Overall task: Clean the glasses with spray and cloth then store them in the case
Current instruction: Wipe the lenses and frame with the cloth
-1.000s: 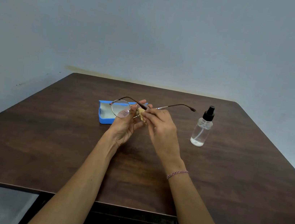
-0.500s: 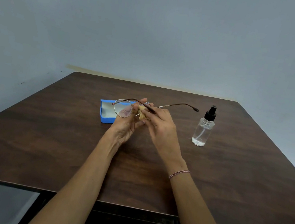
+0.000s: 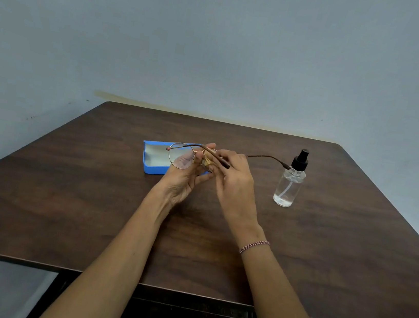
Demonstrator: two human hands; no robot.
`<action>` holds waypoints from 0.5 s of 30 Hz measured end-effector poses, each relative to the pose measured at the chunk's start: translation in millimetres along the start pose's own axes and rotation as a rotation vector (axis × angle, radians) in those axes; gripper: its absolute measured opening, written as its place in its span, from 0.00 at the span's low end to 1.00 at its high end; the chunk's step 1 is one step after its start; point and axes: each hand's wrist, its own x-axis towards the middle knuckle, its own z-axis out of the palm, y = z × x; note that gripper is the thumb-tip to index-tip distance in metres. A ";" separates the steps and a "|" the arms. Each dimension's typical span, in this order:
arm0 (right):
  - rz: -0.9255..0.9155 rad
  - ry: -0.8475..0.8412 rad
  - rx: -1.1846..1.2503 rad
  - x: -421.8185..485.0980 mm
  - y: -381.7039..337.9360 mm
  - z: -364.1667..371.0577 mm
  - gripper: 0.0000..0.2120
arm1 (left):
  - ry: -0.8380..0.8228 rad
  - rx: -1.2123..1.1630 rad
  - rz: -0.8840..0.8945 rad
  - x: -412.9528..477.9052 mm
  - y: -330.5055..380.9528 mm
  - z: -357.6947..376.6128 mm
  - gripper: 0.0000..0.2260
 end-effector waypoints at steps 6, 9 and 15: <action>-0.013 -0.091 -0.038 -1.2 0.5 2.5 0.13 | 0.049 -0.022 0.046 0.4 3.7 -3.3 0.33; 0.008 -0.056 -0.093 -0.7 2.7 1.7 0.13 | 0.053 0.035 0.040 0.4 3.6 -2.0 0.34; -0.013 -0.039 -0.055 0.0 -3.5 -0.6 0.15 | 0.053 0.090 -0.018 -0.4 1.2 0.8 0.18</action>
